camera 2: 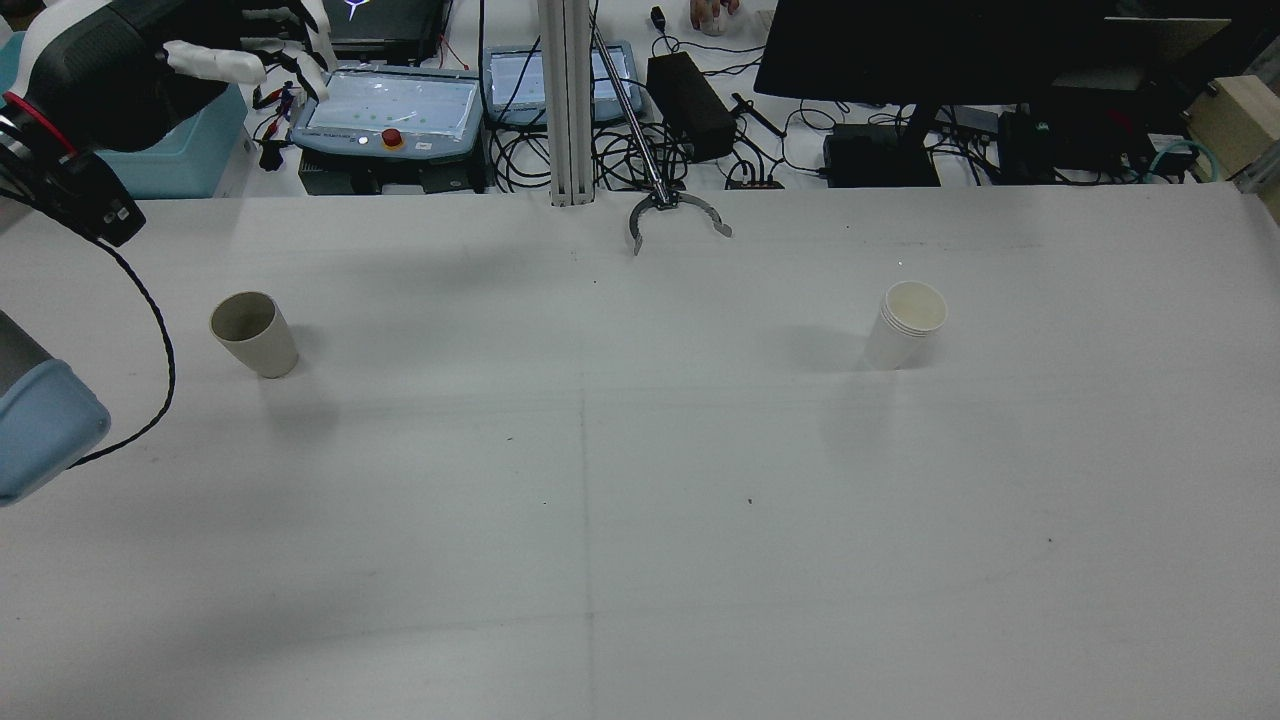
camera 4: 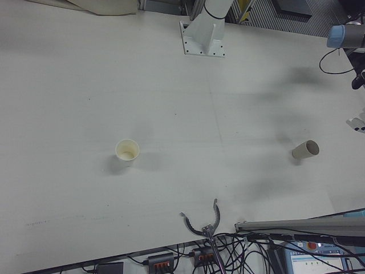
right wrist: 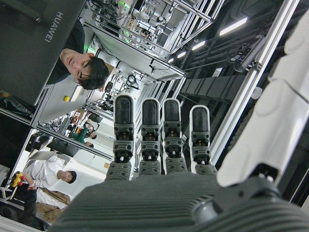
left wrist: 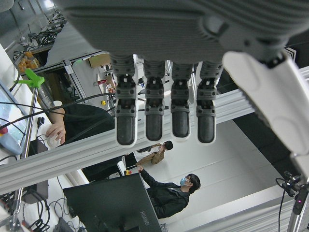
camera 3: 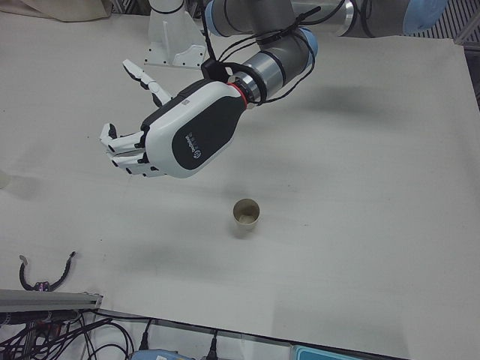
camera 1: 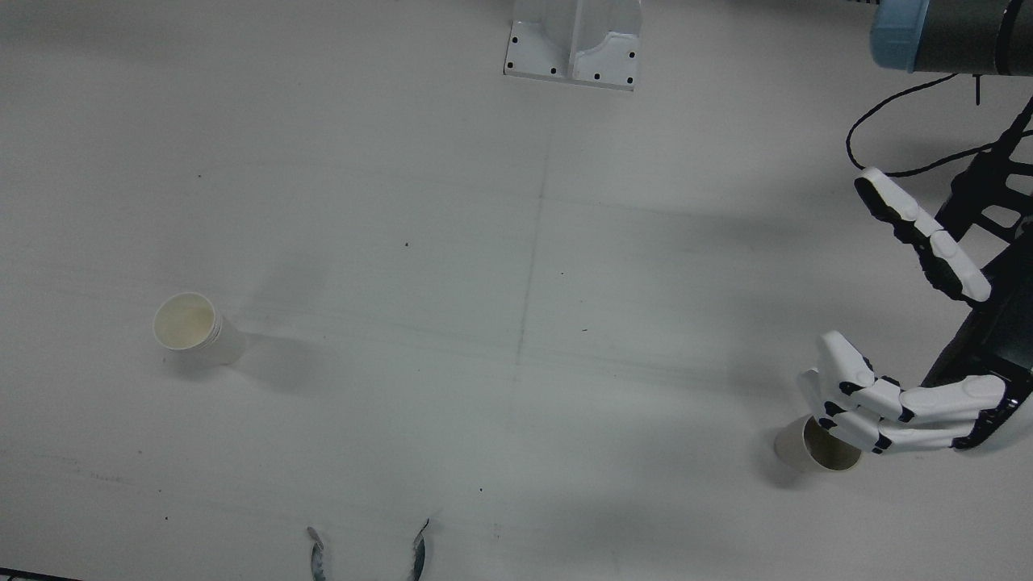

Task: Pour water
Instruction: 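Move the left hand down toward the tan paper cup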

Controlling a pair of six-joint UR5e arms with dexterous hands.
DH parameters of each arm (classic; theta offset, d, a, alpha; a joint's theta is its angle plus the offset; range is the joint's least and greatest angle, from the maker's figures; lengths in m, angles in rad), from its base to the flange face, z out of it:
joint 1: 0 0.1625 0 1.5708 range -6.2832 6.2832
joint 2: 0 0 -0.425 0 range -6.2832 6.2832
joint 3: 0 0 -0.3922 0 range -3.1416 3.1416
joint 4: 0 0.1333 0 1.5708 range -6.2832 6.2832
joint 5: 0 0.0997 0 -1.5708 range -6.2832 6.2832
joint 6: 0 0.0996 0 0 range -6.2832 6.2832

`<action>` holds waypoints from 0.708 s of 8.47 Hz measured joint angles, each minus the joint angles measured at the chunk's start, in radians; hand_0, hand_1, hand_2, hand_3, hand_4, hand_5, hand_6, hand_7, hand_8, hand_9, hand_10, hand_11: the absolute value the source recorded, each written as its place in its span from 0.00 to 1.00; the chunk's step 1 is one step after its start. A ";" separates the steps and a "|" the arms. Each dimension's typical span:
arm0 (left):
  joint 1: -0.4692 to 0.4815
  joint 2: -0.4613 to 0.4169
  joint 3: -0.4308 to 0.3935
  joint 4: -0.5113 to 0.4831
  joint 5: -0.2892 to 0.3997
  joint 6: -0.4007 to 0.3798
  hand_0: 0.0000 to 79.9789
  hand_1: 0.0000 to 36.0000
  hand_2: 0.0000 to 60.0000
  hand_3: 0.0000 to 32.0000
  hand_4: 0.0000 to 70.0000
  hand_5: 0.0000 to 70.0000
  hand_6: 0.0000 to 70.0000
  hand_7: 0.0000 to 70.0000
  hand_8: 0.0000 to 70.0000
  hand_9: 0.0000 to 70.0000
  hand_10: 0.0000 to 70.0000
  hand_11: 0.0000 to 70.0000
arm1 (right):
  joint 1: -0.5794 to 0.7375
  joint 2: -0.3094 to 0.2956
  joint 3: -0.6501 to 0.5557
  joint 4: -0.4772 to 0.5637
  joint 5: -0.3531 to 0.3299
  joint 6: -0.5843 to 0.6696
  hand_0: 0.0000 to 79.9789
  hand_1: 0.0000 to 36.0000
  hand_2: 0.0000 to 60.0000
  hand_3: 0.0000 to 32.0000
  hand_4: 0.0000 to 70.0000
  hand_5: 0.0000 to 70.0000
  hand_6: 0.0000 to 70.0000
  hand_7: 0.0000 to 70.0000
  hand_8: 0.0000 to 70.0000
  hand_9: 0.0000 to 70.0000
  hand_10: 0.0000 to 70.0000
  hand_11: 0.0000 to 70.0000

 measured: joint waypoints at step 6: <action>0.102 0.185 0.020 -0.067 0.003 -0.009 0.62 0.47 0.09 0.00 0.02 0.00 0.00 0.00 0.05 0.09 0.01 0.05 | -0.080 0.002 -0.182 0.179 0.001 -0.023 0.58 0.42 0.20 0.00 0.00 0.00 0.00 0.00 0.00 0.00 0.00 0.00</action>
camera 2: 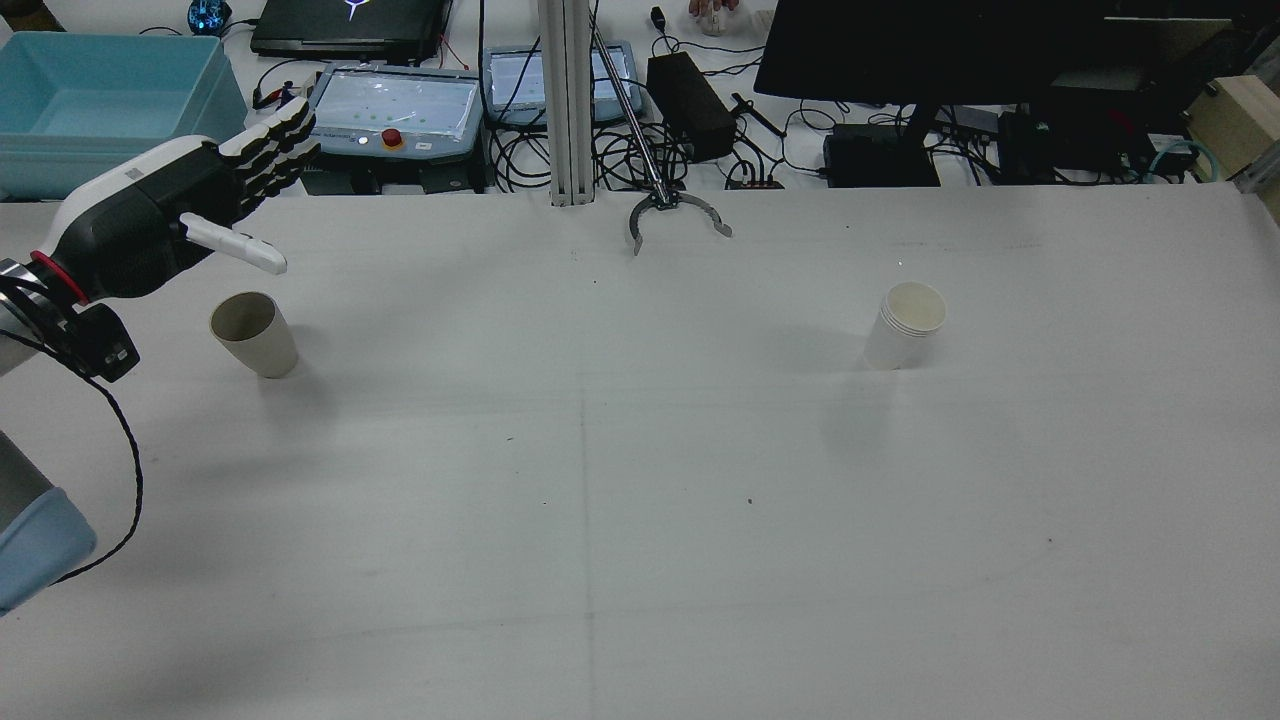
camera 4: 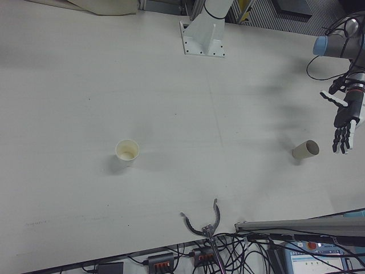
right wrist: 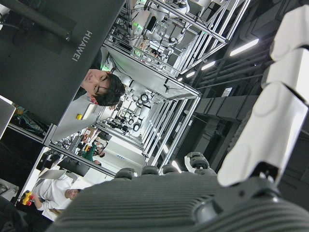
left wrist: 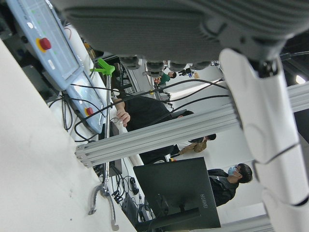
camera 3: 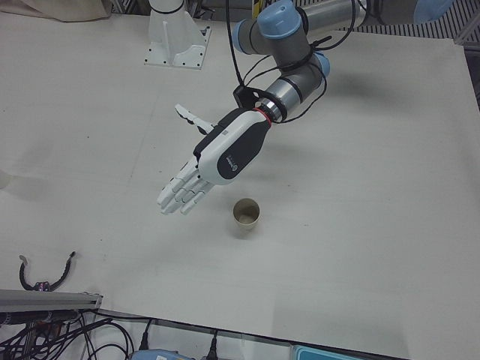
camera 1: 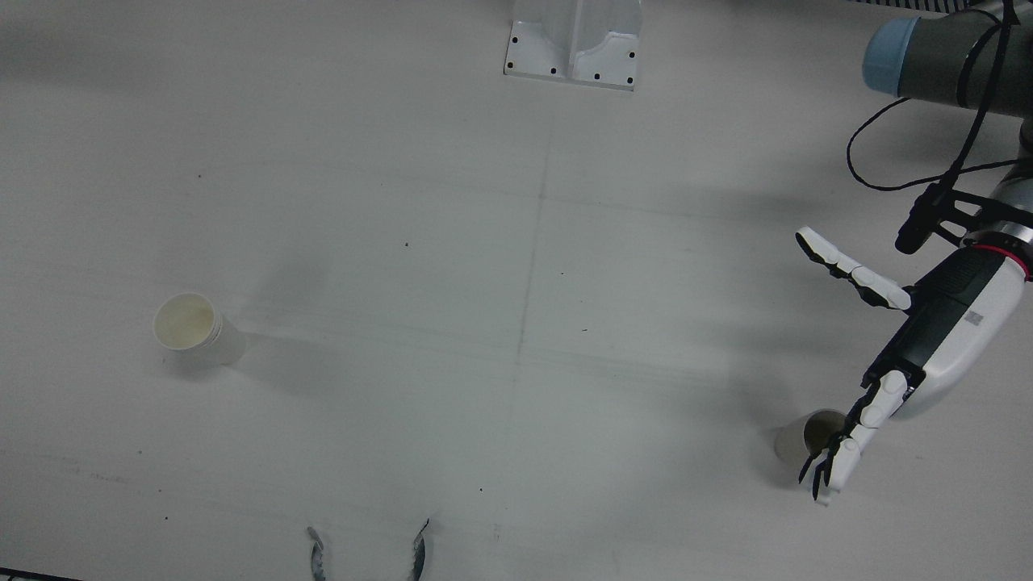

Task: Pour water
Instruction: 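Move the left hand down toward the tan paper cup, then wrap the left hand fingers around the tan paper cup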

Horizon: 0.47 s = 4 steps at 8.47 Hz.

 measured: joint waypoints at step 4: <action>0.058 0.079 0.116 -0.149 -0.089 -0.039 0.65 0.55 0.08 0.00 0.01 0.00 0.00 0.00 0.05 0.08 0.01 0.05 | -0.057 0.010 0.009 -0.011 0.002 0.005 0.59 0.45 0.22 0.00 0.02 0.00 0.00 0.00 0.00 0.00 0.00 0.00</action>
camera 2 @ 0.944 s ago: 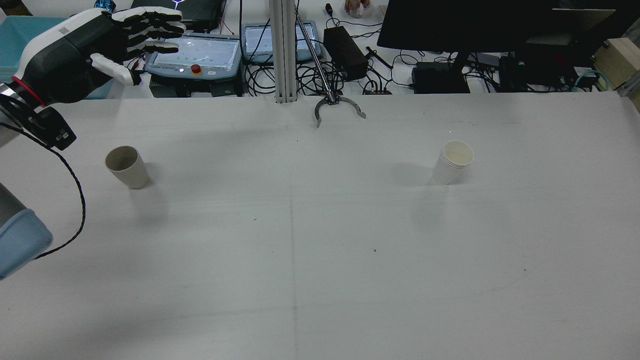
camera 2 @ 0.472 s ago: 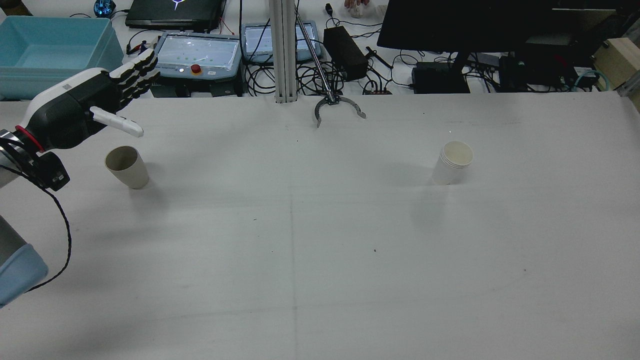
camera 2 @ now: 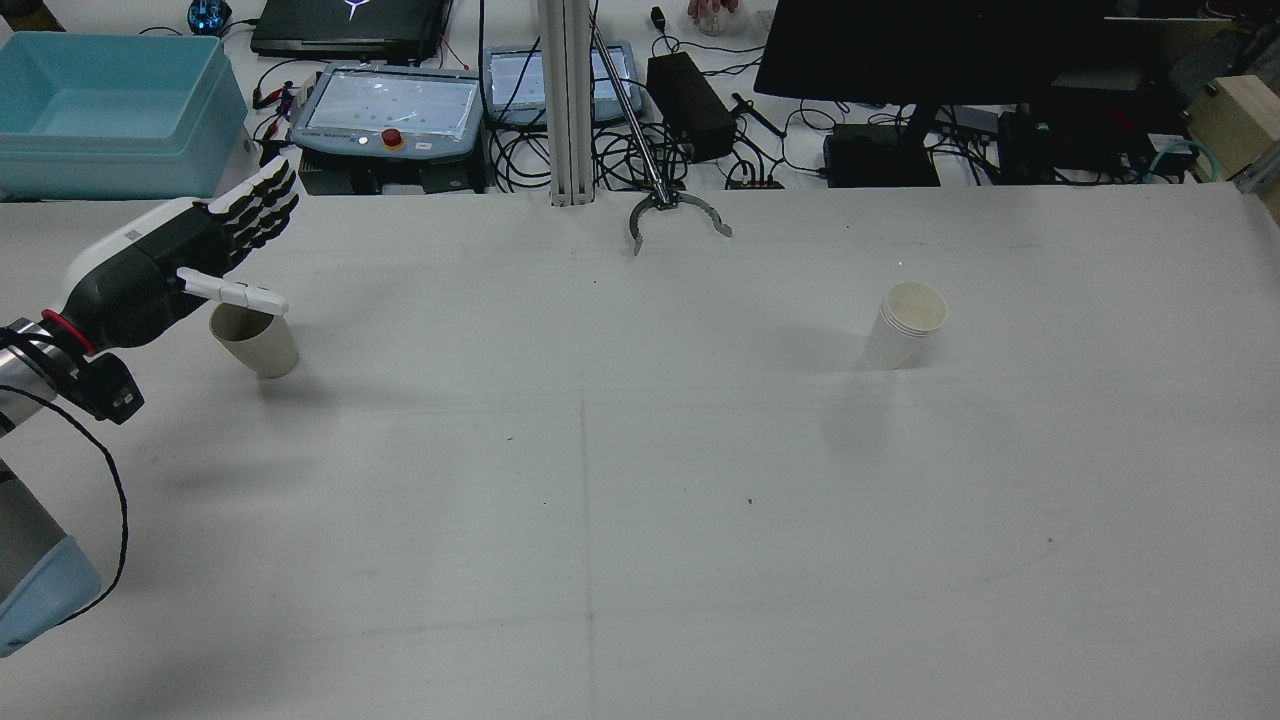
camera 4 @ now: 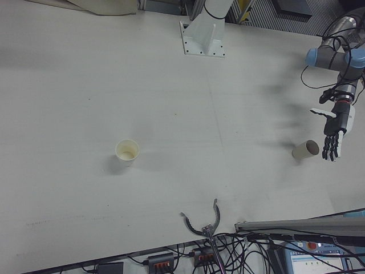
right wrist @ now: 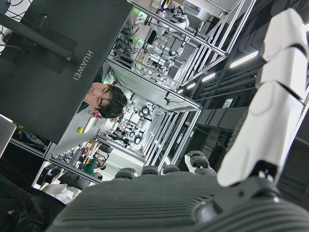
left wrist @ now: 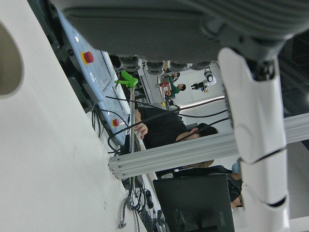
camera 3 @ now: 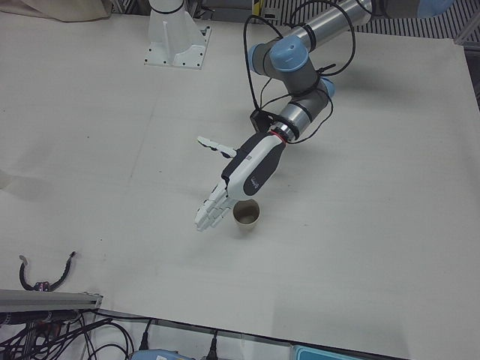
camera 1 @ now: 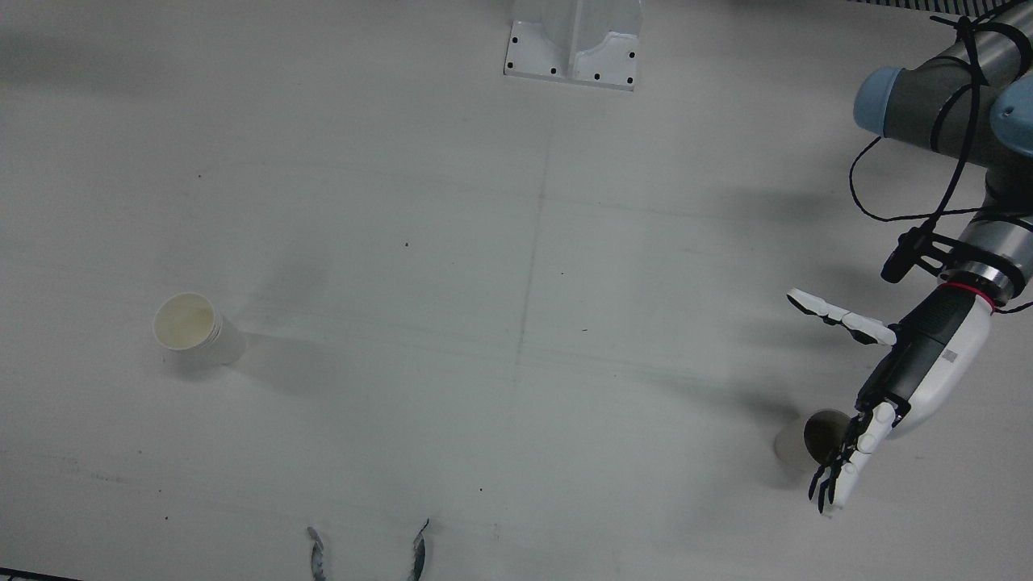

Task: Pour water
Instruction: 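Wrap the left hand fingers around the tan paper cup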

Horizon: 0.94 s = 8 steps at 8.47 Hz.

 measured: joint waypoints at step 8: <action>0.061 0.063 0.279 -0.345 -0.174 0.023 0.64 0.50 0.07 0.00 0.03 0.00 0.00 0.00 0.05 0.07 0.01 0.04 | -0.017 0.002 0.086 -0.109 0.000 0.003 0.59 0.46 0.25 0.00 0.07 0.01 0.04 0.09 0.00 0.00 0.00 0.00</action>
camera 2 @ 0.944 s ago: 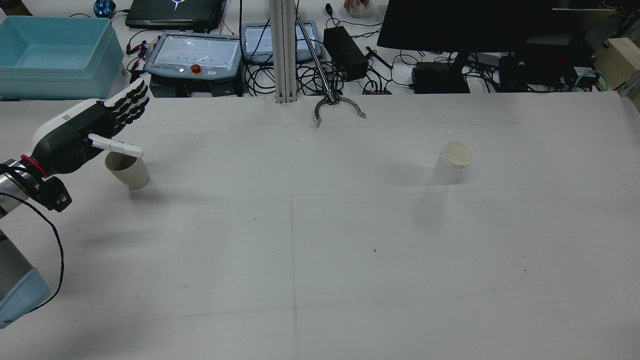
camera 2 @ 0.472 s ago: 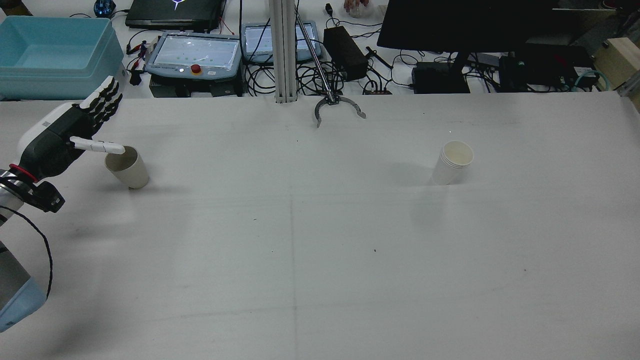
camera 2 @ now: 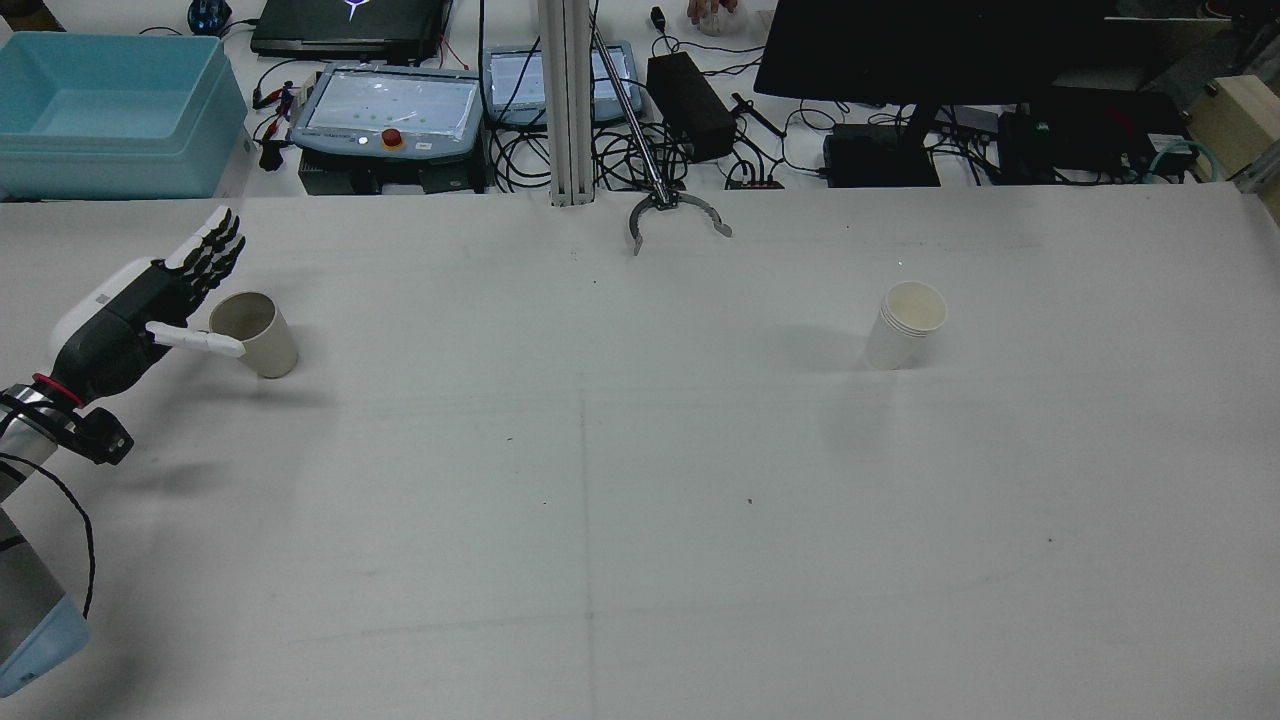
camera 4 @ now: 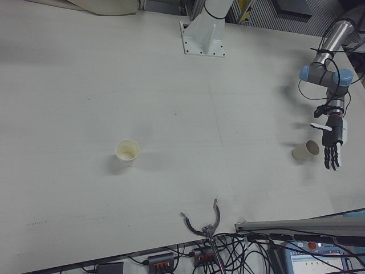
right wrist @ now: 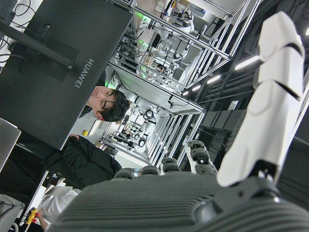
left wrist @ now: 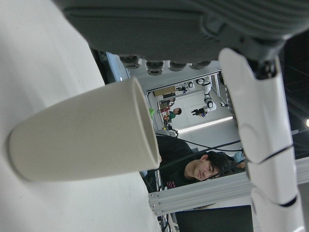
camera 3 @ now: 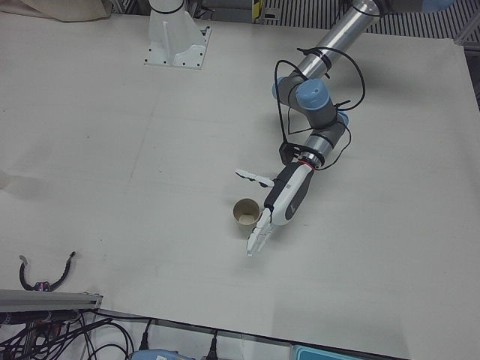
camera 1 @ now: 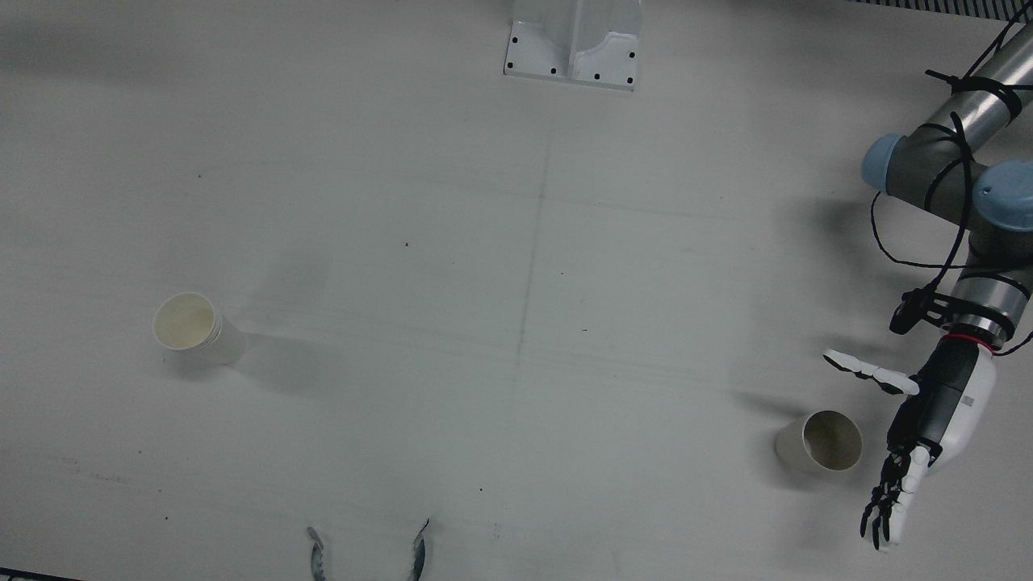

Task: Pour water
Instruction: 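Wrap the left hand fingers around the tan paper cup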

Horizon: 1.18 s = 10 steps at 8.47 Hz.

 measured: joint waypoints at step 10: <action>0.021 0.003 0.134 -0.085 -0.003 -0.006 0.68 0.62 0.10 0.00 0.02 0.00 0.00 0.00 0.04 0.05 0.01 0.05 | -0.001 0.002 0.032 -0.034 0.000 0.000 0.59 0.43 0.26 0.00 0.09 0.03 0.08 0.14 0.00 0.01 0.00 0.00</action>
